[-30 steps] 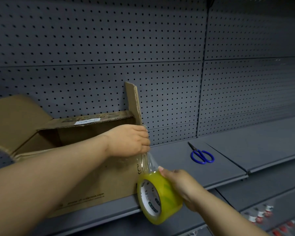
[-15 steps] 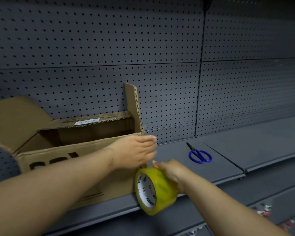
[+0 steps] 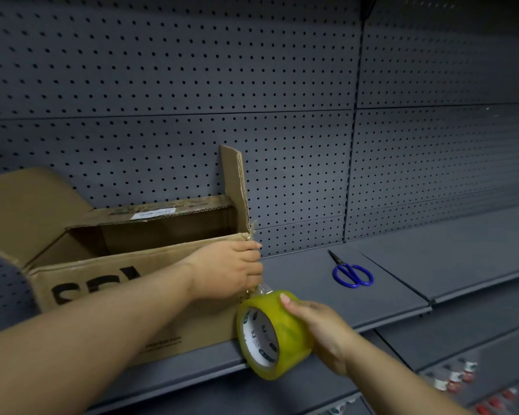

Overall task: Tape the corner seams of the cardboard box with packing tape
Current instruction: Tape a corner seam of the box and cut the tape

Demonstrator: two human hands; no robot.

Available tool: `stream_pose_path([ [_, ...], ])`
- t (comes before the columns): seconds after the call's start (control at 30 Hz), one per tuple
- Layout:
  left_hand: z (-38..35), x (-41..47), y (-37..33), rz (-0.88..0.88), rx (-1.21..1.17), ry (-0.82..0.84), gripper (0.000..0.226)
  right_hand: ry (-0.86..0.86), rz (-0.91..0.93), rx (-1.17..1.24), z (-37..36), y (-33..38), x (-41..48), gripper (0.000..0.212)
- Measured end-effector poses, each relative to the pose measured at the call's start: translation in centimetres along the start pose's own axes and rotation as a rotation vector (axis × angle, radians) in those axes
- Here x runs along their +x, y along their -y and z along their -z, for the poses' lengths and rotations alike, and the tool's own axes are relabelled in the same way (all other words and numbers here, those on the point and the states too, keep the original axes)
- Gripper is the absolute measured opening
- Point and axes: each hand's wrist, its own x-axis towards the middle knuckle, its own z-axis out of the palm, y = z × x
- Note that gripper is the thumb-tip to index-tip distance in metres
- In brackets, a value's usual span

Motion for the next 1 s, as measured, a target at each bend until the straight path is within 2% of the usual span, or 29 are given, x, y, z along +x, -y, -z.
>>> stream_pose_path([
  [0.27, 0.2, 0.3, -0.2, 0.023, -0.015, -0.021, 0.038, -0.132, -0.010, -0.162, -0.7, 2.1, 0.8, 0.046],
  [0.43, 0.3, 0.3, -0.1, 0.045, 0.020, 0.002, 0.038, -0.161, -0.026, -0.455, -0.9, 1.8, 2.1, 0.048],
  [0.6, -0.4, 0.4, -0.9, 0.092, -0.028, 0.032, 0.030, -0.184, -0.036, -0.475, -1.0, 1.7, 2.3, 0.046],
  [0.73, -0.7, 0.9, -1.7, 0.105, -0.019, 0.045, 0.004, -0.176, -0.021, -0.398, -1.0, 1.3, 2.3, 0.053],
  [0.83, -0.6, 1.1, -1.7, 0.132, -0.023, 0.078, 0.013, -0.178, -0.010, -0.380, -1.0, 1.2, 2.5, 0.045],
  [0.97, -0.2, 1.0, -1.5, 0.104, -0.039, 0.090, 0.007, -0.190, -0.010, -0.370, -1.1, 1.2, 2.3, 0.053],
  [1.0, -0.1, 1.0, -1.4, 0.102, -0.064, 0.074, 0.019, -0.179, -0.001, -0.366, -1.1, 1.1, 2.2, 0.051],
])
